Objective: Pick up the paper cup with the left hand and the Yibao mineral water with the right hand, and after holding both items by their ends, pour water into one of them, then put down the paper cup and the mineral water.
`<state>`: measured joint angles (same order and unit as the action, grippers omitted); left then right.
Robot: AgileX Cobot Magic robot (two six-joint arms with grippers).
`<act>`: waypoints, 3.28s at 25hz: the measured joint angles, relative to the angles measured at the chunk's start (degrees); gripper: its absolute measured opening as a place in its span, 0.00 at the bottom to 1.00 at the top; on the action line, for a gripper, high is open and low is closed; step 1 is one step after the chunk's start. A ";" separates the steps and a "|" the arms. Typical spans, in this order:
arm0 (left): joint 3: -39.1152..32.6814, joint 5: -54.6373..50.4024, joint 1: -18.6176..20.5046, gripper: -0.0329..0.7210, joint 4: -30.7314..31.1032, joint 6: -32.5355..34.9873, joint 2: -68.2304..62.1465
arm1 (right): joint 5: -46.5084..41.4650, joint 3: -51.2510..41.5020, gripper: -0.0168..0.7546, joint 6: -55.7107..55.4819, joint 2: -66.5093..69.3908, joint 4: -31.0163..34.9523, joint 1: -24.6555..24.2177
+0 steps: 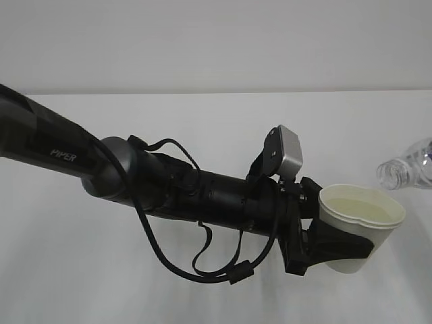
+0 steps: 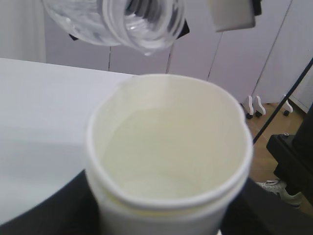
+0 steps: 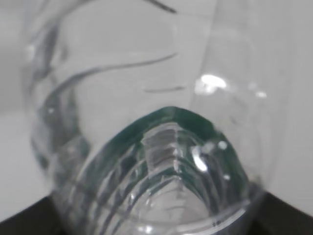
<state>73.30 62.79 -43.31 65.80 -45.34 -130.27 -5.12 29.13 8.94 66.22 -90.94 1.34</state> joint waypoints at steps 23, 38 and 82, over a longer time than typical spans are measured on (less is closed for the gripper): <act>0.00 -0.22 0.00 0.64 0.00 0.20 0.00 | 5.66 0.00 0.61 -16.43 0.00 -0.56 0.00; 0.00 0.82 0.19 0.64 0.00 0.23 0.00 | 6.61 0.00 0.61 -28.27 0.00 -0.56 0.00; 0.00 1.78 17.91 0.61 6.69 -2.06 0.00 | 13.19 0.00 0.61 -42.32 -1.29 10.48 0.00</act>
<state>73.30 64.57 -25.40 72.49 -47.39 -130.27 8.08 29.13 -33.38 64.93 -80.46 1.34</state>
